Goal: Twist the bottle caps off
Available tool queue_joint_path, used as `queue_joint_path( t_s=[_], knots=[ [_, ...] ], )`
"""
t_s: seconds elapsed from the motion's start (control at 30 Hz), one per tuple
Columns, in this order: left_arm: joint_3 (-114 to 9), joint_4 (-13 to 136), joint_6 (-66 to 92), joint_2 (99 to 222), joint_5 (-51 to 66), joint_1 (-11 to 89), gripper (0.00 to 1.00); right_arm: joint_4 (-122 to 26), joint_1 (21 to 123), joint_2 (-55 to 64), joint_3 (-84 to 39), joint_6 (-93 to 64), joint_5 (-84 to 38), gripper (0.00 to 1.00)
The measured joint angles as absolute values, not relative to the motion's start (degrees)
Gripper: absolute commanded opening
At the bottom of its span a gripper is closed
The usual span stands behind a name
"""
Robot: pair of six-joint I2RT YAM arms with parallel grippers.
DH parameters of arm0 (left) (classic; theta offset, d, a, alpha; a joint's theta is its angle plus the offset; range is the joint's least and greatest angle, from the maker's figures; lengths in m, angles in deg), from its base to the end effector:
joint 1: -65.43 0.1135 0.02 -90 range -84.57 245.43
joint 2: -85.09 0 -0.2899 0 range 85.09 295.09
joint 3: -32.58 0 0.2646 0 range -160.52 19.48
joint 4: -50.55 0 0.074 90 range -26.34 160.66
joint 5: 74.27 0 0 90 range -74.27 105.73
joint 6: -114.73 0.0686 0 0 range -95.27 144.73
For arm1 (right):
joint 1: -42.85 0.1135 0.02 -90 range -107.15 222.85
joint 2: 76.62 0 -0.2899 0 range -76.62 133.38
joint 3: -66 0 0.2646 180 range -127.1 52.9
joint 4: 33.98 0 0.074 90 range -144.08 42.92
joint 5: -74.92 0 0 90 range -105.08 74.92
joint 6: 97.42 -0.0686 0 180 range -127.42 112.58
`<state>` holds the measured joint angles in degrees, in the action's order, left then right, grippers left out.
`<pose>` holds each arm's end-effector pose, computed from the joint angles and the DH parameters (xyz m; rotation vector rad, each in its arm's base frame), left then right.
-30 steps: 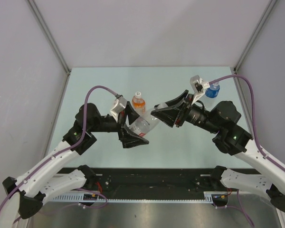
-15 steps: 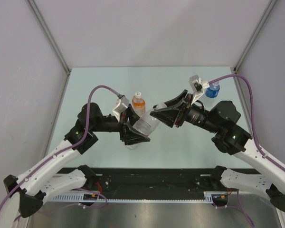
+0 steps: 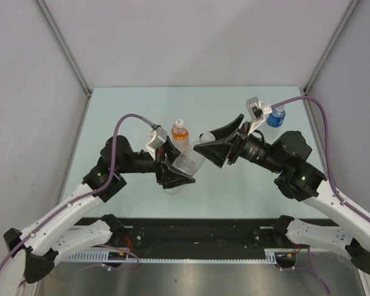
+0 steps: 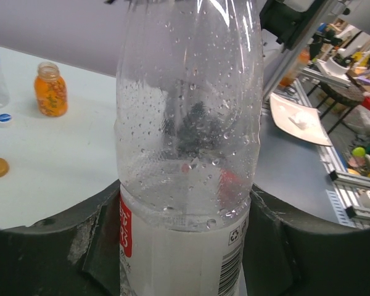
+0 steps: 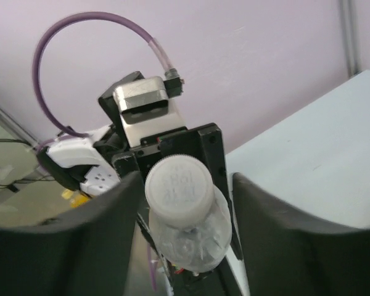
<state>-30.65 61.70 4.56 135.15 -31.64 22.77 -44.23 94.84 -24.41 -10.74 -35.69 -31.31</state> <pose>0.1216 -0.1807 0.4003 1.0229 1.4244 -1.4597 0.1195 0.1841 0.4870 -0.5557 1.3580 1.3539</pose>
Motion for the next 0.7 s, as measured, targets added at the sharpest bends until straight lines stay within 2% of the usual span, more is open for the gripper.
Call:
queue_joint_path(
  t_s=[0.1,0.17,0.47,0.7],
  knots=[
    [-30.37,61.83,6.36,134.45,-28.98,22.69,0.0,-45.0,94.88,-24.94,-10.74,-36.5,-28.88,0.87],
    [-30.34,62.47,7.47,134.04,-26.95,22.69,0.0,-45.59,94.88,-25.74,-10.74,-36.61,-26.59,0.95],
    [-29.71,65.53,10.93,132.71,-16.45,22.67,0.0,-48.6,95.1,-29.33,-11.77,-36.74,-15.92,0.95],
    [-27.37,66.75,13.44,130.15,-1.53,18.91,0.0,-54.13,98.14,-27.84,-15.42,-37.44,-6.28,0.91]
  ],
)
